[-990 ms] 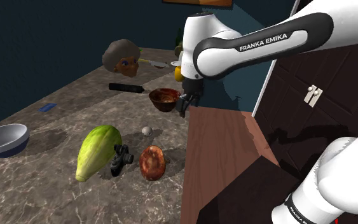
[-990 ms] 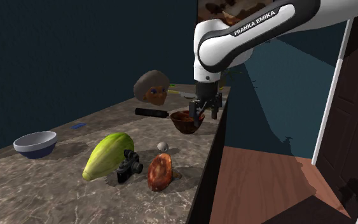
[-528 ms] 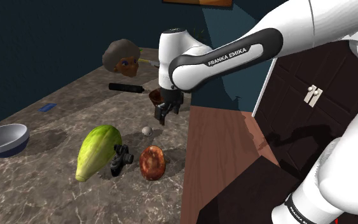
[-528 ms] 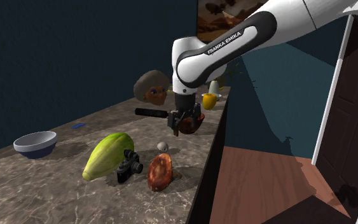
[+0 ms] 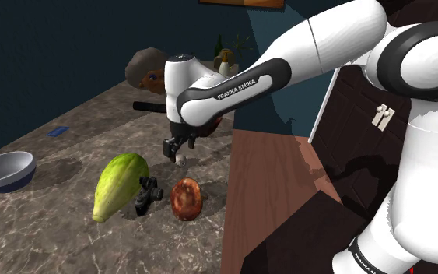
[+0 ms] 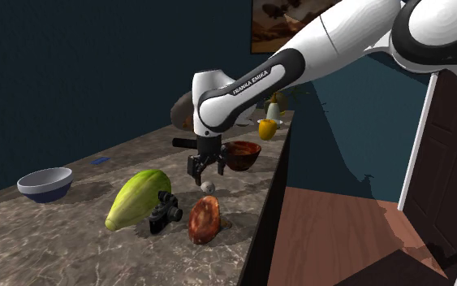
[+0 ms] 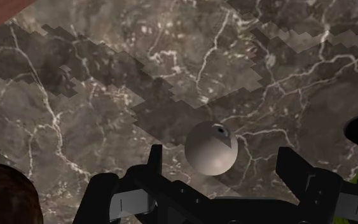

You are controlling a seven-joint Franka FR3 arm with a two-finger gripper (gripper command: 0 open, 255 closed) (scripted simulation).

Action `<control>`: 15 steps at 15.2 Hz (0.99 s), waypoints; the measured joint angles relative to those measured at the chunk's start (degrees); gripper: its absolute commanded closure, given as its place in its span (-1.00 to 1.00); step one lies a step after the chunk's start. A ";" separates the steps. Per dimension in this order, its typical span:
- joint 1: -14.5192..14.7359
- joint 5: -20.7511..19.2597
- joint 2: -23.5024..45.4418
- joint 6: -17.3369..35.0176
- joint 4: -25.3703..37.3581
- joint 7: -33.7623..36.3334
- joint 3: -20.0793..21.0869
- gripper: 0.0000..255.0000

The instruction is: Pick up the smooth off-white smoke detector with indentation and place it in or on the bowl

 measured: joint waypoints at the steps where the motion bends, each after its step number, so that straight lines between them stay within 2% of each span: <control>1: 0.19 -0.27 0.73 0.27 0.43 0.21 -0.05 -1.00; 7: 0.60 -1.66 3.55 3.50 -0.13 1.16 -0.61 -1.00; 14: 0.63 -1.85 3.93 3.96 -0.21 1.25 -0.71 -1.00; 15: 0.63 -1.85 3.93 3.96 -0.21 1.25 -0.71 1.00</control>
